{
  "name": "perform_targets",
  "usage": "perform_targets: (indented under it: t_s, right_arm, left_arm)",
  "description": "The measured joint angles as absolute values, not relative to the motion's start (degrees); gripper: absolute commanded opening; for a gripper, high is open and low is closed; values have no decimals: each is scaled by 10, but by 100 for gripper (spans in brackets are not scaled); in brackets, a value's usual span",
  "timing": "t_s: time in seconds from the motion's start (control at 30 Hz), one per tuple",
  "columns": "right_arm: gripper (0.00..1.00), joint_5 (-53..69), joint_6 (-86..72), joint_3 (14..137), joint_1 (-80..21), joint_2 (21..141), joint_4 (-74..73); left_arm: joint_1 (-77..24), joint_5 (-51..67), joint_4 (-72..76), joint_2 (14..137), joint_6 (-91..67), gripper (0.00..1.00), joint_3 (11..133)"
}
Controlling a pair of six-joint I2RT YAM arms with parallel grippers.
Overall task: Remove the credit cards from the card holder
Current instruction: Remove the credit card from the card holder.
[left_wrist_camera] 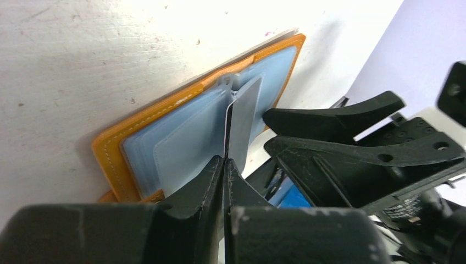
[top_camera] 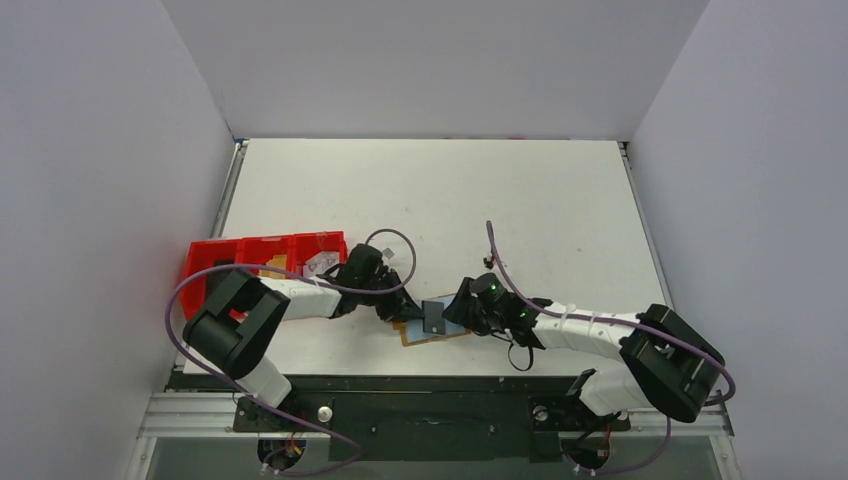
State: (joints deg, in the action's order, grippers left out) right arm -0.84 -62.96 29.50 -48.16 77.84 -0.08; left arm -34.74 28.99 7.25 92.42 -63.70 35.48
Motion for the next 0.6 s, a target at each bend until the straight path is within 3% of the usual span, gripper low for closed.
perform_targets:
  t_s: [0.27, 0.6]
  right_arm:
    - [45, 47, -668, 240, -460, 764, 93]
    - [31, 100, -719, 195, -438, 776, 182]
  left_arm:
    - [-347, 297, 133, 919, -702, 0, 340]
    - [-347, 298, 146, 919, -719, 0, 340]
